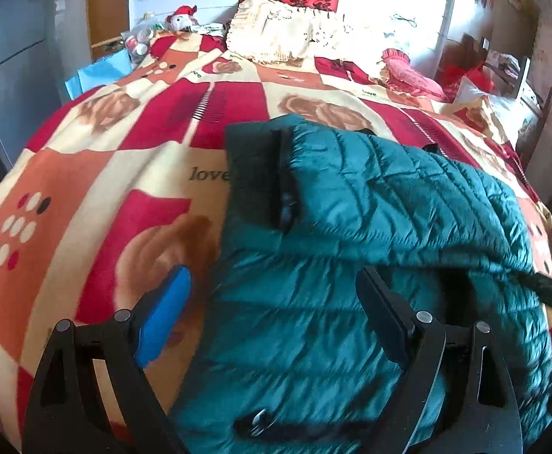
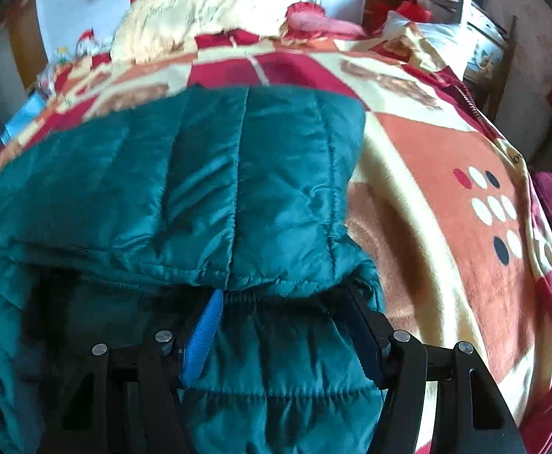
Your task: Fold large clothes
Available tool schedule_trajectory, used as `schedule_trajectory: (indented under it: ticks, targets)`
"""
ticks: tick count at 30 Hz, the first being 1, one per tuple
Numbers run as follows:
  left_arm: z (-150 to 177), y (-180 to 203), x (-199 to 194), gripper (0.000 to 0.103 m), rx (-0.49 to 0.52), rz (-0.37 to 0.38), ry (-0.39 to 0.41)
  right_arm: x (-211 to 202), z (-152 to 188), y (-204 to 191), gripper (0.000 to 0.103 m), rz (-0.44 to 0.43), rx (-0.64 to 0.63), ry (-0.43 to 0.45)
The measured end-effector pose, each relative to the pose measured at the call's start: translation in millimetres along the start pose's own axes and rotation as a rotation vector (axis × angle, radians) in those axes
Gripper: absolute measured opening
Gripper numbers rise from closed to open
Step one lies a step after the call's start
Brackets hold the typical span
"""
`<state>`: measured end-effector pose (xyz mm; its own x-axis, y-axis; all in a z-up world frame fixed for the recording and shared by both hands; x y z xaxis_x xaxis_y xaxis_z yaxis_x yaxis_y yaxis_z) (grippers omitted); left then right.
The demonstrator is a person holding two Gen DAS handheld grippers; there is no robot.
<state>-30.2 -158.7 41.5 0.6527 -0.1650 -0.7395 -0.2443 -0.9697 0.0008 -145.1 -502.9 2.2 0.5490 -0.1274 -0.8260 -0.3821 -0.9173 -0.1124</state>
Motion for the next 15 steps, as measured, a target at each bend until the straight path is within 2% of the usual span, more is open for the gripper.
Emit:
schedule_trajectory:
  ticks: [2, 6, 15]
  targets:
    - [4.3, -7.2, -4.6, 0.089, 0.001, -0.002, 0.005, -16.9, 3.2, -1.0, 0.062, -0.025, 0.002, 0.025]
    - [11.2, -18.5, -15.3, 0.089, 0.007, -0.027, 0.027, -44.2, 10.9, -3.4, 0.062, -0.018, -0.031, 0.059]
    - [29.4, -31.0, -33.8, 0.089, 0.01, -0.037, 0.039, -70.2, 45.3, -14.5, 0.062, -0.04, -0.064, 0.05]
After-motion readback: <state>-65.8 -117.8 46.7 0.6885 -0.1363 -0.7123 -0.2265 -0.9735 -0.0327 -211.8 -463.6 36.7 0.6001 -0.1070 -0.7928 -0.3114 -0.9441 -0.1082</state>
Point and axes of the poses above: each gripper's, at about its wrist camera, not at the fingertips, and x roughly the way its jaws point, y to its right, z to its underside, the point moved 5 cm from there along x, roughly the way its jaws point, and after that the axes turned 7 degrees about -z, right-handed, at the moved point
